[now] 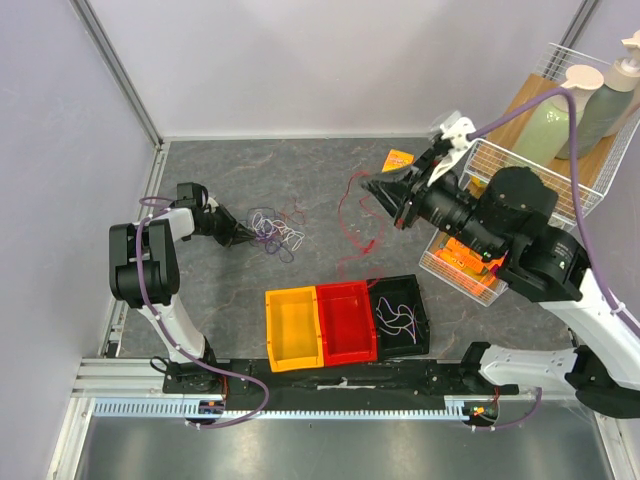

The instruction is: Untangle the cables

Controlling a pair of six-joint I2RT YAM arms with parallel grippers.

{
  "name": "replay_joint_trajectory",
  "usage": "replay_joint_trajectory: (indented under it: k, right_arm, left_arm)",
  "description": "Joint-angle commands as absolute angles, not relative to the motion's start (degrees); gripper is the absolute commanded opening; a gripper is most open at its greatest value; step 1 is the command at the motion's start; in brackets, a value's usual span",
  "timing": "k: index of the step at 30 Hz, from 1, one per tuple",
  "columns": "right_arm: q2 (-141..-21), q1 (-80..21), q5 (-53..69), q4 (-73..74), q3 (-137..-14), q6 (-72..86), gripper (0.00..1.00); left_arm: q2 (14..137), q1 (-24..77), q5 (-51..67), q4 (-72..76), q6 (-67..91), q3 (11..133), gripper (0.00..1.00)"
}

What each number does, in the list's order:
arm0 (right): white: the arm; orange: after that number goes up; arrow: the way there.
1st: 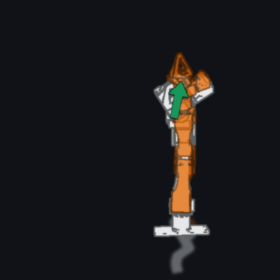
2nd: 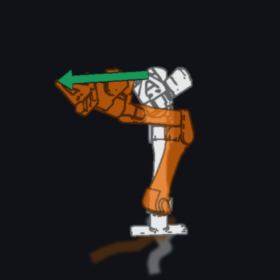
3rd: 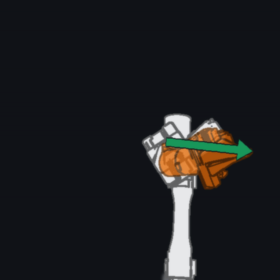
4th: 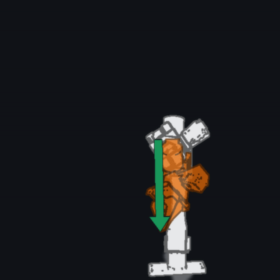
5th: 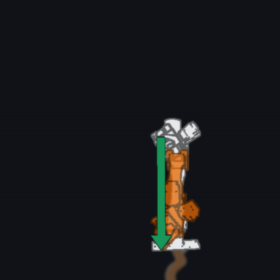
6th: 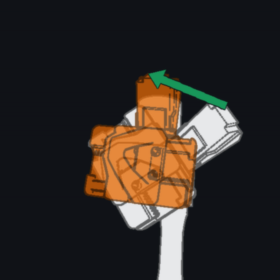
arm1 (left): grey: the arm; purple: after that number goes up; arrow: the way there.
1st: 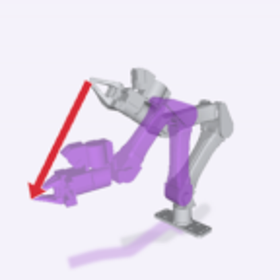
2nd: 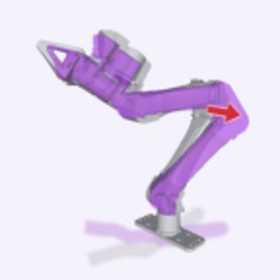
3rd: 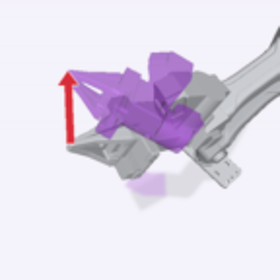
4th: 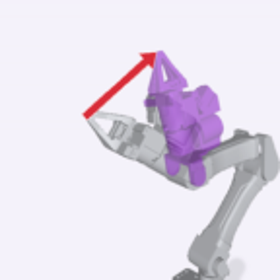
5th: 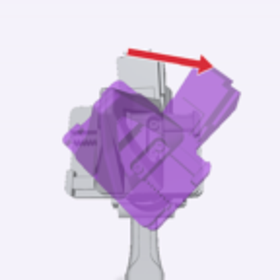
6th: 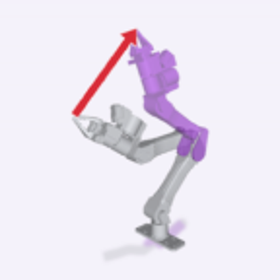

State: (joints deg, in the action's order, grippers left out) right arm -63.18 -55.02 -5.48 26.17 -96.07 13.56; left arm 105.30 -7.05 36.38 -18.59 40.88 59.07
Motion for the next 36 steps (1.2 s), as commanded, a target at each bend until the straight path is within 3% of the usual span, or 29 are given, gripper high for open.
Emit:
replay_joint_trajectory:
  k: [1, 13, 36]
  right_arm:
    - [-58.63, -55.28, -2.82, 29.88, -90.2, 15.9, 0.0]
    - [-51.77, -55.28, 7.47, 27.95, -75.77, 20.65, 0.0]
    - [-47.29, -55.28, 7.65, 25.22, -66.18, 24.79, 0.0]
  left_arm:
    - [105.47, -7.38, 38.41, -16.96, 42.01, 59.15, 0.02]
    - [105.73, -7.38, 38.58, -16.52, 42.01, 58.89, 0.02]
    - [105.29, -7.47, 39.46, -16.17, 42.36, 58.97, 0.02]
